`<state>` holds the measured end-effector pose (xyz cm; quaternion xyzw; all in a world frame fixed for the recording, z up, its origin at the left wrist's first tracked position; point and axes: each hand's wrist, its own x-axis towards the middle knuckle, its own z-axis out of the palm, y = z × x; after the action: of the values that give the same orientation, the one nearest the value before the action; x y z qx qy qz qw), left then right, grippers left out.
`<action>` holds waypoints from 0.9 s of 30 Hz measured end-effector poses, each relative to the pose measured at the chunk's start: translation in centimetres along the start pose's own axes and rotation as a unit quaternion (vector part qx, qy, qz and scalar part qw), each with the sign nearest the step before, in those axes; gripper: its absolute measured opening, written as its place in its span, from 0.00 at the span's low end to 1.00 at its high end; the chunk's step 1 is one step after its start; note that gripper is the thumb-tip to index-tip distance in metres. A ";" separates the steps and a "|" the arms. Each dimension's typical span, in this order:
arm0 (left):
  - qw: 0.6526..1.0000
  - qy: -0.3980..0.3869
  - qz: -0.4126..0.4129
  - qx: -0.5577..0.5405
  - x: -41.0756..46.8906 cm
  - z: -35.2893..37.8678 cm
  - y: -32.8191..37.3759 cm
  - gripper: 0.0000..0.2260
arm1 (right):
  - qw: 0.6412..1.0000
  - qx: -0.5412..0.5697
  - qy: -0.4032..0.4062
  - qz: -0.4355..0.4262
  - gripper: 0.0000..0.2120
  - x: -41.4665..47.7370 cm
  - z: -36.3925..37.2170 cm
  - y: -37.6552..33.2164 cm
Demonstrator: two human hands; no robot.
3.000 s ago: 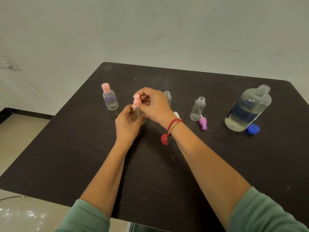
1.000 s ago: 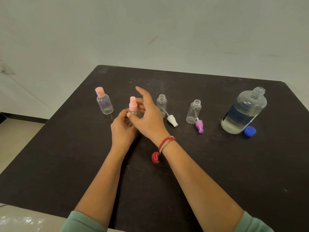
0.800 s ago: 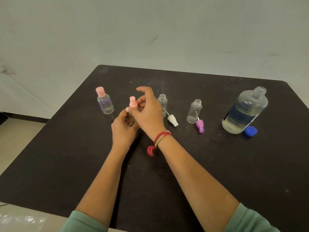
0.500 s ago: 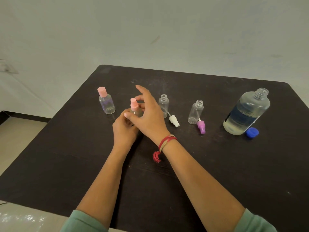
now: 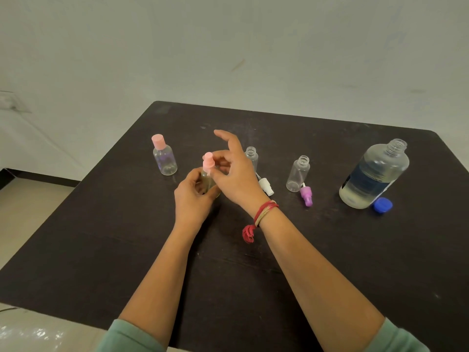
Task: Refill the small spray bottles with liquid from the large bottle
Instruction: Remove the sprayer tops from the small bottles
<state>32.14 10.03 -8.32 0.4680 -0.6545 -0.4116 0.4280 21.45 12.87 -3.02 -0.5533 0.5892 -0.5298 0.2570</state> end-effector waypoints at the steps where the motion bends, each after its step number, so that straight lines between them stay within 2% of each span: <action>1: 1.000 -0.001 -0.001 -0.004 0.0 0.0 0.0 0.13 | 1.000 -0.002 -0.007 -0.001 0.27 0.0 -0.1 0.0; 7: 1.000 -0.005 0.004 -0.018 0.1 0.0 0.1 0.15 | 0.991 -0.047 -0.125 -0.017 0.30 1.2 -2.0 -1.1; 9: 1.000 -0.006 -0.003 -0.026 0.1 0.1 0.0 0.17 | 0.988 -0.052 -0.138 -0.034 0.28 1.7 -2.7 -2.0; 14: 1.000 0.000 -0.013 -0.027 0.2 0.2 -0.1 0.19 | 0.992 -0.048 -0.104 -0.045 0.24 1.9 -3.3 -3.4; 19: 1.000 -0.004 -0.006 -0.014 0.2 0.2 -0.2 0.20 | 0.998 -0.032 -0.011 -0.048 0.19 0.8 -2.8 -3.0; 27: 1.000 -0.007 -0.005 -0.012 0.3 0.2 -0.3 0.20 | 0.997 -0.045 0.030 -0.062 0.18 0.4 -2.6 -2.8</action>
<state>32.01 9.71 -8.61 0.4634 -0.6497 -0.4250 0.4271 20.09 13.88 0.42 -0.5838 0.5844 -0.5340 0.1803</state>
